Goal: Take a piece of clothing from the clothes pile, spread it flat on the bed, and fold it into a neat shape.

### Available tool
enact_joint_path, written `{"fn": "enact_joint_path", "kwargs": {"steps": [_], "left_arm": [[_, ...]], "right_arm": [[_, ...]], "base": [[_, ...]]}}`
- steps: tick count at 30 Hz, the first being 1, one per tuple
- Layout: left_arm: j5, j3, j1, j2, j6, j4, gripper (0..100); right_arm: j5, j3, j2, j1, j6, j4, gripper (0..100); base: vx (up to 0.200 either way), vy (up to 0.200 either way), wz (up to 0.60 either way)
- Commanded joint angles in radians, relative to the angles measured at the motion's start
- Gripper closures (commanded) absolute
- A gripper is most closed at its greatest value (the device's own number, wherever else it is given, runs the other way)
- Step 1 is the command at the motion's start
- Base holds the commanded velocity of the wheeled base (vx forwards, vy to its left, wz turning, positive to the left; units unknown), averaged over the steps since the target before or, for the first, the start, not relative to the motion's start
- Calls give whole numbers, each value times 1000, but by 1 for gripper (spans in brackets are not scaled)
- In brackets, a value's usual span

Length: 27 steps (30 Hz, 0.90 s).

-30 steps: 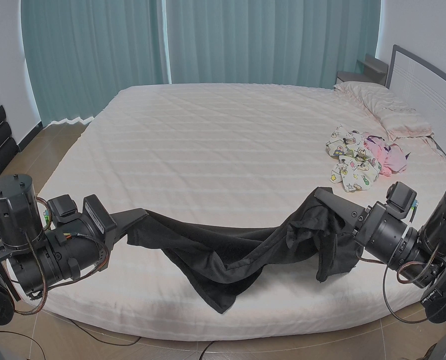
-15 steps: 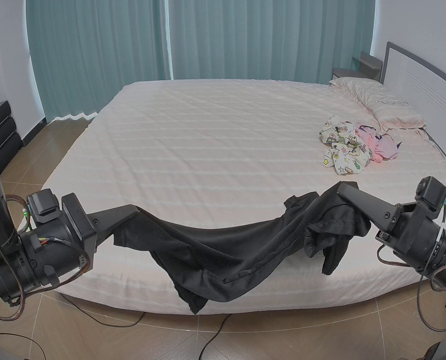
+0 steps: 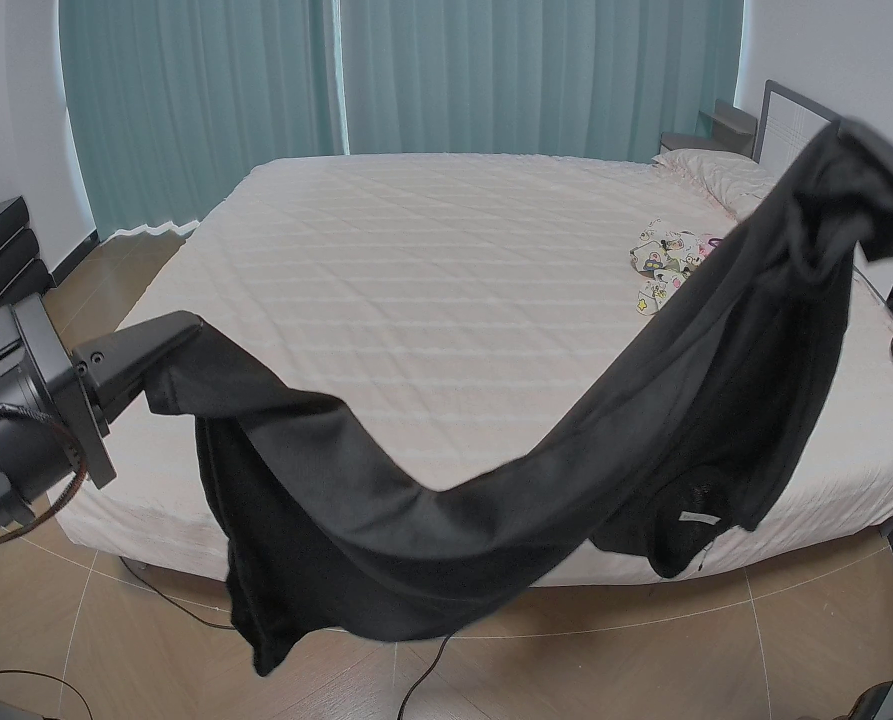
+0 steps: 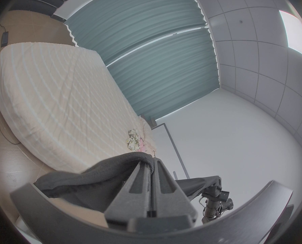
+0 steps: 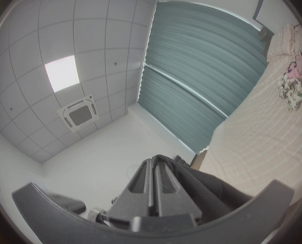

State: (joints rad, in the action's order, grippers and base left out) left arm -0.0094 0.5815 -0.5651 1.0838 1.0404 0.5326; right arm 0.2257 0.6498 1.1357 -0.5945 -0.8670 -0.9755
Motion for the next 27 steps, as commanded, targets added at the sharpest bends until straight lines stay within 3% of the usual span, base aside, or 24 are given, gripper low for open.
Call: {"fn": "enact_joint_path", "kwargs": {"steps": [1,9,18,23,27], "left_arm": [[37,135,16,7,1,-63,100],[51,115,19,211,30,-52,100],[48,126,37,334,38,-25,100],[48,129,54,427,29,84,100],[48,133,68,499,9,138,100]], "right_arm": [[81,424,93,308,-158,236,100],[129,401,306,479,-155,218,100],[149,309,461,487,-139,40,100],[149,324,524,489,-138,-20,100],[149,323,530,486,-138,-22,100]], "base": [[0,0,0],[0,0,0],[0,0,0],[0,0,0],[200,0,0]]}}
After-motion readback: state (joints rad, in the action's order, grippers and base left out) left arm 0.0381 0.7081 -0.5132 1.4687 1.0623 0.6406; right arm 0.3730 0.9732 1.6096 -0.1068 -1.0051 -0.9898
